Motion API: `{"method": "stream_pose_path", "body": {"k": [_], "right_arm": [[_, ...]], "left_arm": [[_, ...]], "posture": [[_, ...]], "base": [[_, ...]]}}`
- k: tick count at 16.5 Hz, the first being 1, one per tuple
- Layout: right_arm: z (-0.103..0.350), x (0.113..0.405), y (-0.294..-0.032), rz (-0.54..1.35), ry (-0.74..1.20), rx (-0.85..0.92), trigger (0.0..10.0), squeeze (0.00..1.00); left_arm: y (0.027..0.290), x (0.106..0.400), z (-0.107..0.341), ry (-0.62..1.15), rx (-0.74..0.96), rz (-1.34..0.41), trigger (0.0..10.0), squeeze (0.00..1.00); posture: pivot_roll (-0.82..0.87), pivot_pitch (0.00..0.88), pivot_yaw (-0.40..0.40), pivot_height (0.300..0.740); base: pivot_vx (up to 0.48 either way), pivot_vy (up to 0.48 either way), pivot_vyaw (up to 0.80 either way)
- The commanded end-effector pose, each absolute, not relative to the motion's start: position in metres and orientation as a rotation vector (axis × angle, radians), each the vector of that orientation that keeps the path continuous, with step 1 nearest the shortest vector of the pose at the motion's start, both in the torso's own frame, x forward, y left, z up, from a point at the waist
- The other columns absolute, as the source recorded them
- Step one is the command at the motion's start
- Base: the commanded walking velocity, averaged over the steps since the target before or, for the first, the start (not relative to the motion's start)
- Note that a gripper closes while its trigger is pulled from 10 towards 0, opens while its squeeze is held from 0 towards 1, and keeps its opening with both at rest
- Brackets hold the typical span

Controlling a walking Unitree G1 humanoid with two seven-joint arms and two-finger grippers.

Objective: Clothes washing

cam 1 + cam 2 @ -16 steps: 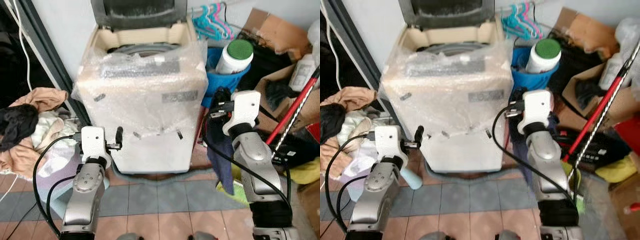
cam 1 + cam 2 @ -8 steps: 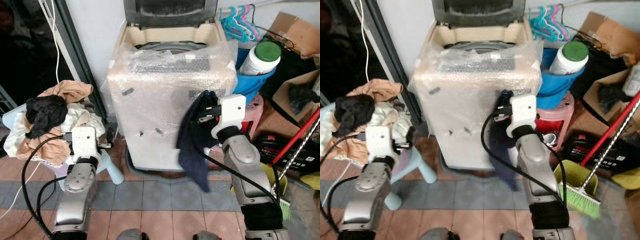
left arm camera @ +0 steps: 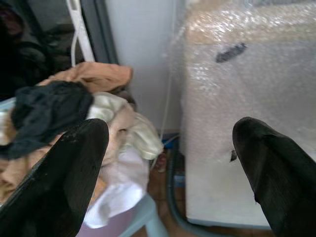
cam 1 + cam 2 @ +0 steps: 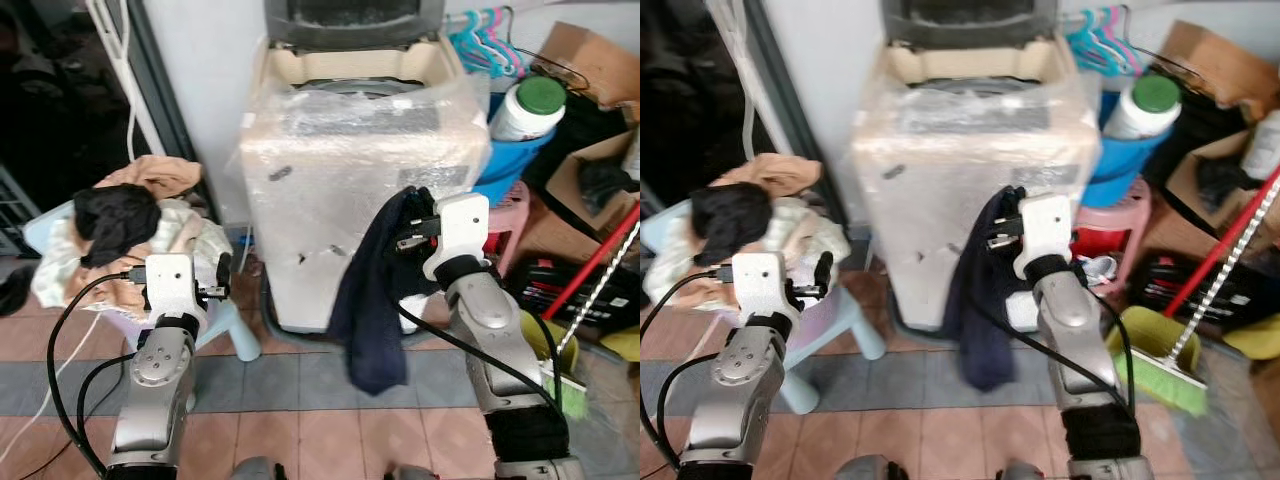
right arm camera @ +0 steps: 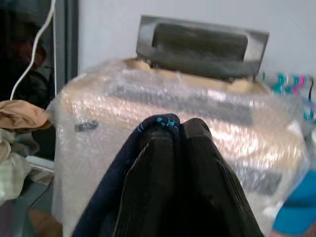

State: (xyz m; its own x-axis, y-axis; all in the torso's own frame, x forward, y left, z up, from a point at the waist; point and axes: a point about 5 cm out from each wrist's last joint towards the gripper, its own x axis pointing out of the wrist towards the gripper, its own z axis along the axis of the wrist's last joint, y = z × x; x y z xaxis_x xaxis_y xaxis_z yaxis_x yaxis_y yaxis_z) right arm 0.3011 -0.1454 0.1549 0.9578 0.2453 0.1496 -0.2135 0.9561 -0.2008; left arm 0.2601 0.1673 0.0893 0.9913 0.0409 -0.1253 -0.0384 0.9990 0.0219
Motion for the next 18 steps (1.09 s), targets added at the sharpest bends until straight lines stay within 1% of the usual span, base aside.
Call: {"method": "stream_pose_path", "body": {"k": [1,4,7,11,16,18], "right_arm": [[0.168,0.305,-0.146,0.261,-0.238,-0.216,10.0,0.00],[0.173,0.310,-0.149,0.260,-0.251,-0.225,10.0,0.00],[0.177,0.312,-0.144,0.283,-0.273,-0.227,10.0,0.00],[0.185,0.315,-0.135,0.327,-0.319,-0.248,10.0,0.00],[0.195,0.324,-0.144,0.299,-0.339,-0.251,10.0,0.00],[0.204,0.331,-0.142,0.320,-0.373,-0.278,10.0,0.00]], "left_arm": [[0.165,0.261,0.095,0.099,0.020,0.025,10.0,0.00],[0.165,0.261,0.095,0.099,0.021,0.025,10.0,0.00],[0.167,0.262,0.096,0.095,0.020,0.029,10.0,0.00],[0.165,0.262,0.095,0.097,0.017,0.023,10.0,0.00],[0.165,0.262,0.094,0.097,0.009,0.018,10.0,0.00],[0.164,0.263,0.094,0.098,0.007,0.015,10.0,0.00]], "posture": [[-0.04,0.000,0.086,0.740],[-0.04,0.000,0.083,0.740],[-0.04,0.000,0.081,0.740],[-0.04,0.000,0.084,0.740],[-0.04,0.000,0.082,0.740],[-0.04,0.000,0.083,0.740]], "base": [[0.277,0.000,0.00],[0.324,0.000,0.40],[0.383,0.000,0.00],[0.405,0.000,0.65],[0.457,0.000,0.00],[0.480,0.000,0.00]]}}
